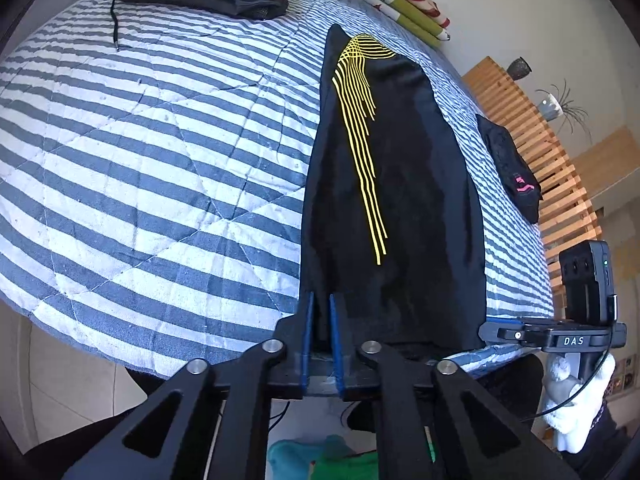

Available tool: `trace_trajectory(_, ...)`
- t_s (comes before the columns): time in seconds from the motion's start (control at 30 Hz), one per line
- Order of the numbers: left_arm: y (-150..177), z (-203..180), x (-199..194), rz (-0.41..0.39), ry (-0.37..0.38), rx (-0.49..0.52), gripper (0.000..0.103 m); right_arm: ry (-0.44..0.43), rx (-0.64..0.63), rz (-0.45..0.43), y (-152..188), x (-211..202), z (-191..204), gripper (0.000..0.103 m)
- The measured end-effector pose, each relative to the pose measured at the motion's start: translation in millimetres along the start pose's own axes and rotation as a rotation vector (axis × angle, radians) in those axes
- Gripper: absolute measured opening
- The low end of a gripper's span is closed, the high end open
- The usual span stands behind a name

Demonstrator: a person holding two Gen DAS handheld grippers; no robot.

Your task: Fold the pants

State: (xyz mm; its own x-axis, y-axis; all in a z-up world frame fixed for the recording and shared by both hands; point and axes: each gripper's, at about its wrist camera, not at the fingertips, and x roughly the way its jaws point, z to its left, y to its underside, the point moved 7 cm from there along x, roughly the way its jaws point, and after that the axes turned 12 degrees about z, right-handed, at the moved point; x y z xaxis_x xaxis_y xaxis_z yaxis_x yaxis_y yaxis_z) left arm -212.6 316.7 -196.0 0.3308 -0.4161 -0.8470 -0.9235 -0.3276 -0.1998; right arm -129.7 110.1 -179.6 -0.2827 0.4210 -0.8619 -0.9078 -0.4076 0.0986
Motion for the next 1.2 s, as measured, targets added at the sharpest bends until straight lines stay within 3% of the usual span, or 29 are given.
trace_trajectory(0.1, -0.8, -4.1, -2.7, -0.007, -0.008, 0.011, 0.002, 0.024, -0.042, -0.004, -1.6, 1.8, 7.8, 0.028)
trace_trajectory(0.17, -1.2, -7.8, -7.8, -0.017, 0.002, 0.015, 0.002, 0.04, -0.055, 0.002, -1.8, 2.3, 10.4, 0.009)
trace_trajectory(0.4, 0.8, -30.5, -37.6, -0.049, 0.078, 0.043, 0.002, -0.003, -0.029, -0.056, 1.1, -26.1, -2.0, 0.004)
trace_trajectory(0.57, 9.8, -39.6, -30.7, -0.003, 0.041, 0.077, 0.002, 0.026, -0.048, -0.042, 8.1, -29.9, -7.7, 0.004)
trace_trajectory(0.6, 11.5, -38.0, -26.0, 0.015, 0.037, 0.077, 0.004, 0.036, -0.05, -0.035, 8.1, -26.7, -8.2, 0.004)
trace_trajectory(0.7, 18.9, -31.6, -20.8, 0.044, 0.043, 0.062, 0.029, 0.055, -0.042, -0.01, 6.1, -13.3, -9.3, 0.004)
trace_trajectory(0.83, 31.0, -26.5, -24.5, 0.047, 0.009, 0.111, 0.033, 0.045, -0.024, 0.005, 4.8, -5.8, -12.1, 0.004)
trace_trajectory(0.97, 36.6, -23.6, -14.0, 0.075, 0.0, 0.131, 0.031, 0.049, -0.021, 0.011, 4.1, -4.3, -16.5, 0.004)
trace_trajectory(1.1, 37.4, -28.0, 3.5, 0.096, -0.07, 0.184, 0.031, 0.049, -0.01, 0.015, 3.0, 0.6, -13.8, 0.005)
trace_trajectory(1.17, 35.9, -24.1, 8.2, 0.098, -0.089, 0.167, 0.015, 0.05, -0.005, 0.016, 2.8, 1.7, -14.8, 0.005)
trace_trajectory(1.2, 34.3, -22.0, 8.1, 0.092, -0.094, 0.155, 0.0, 0.053, -0.003, 0.018, 2.8, 2.6, -15.4, 0.005)
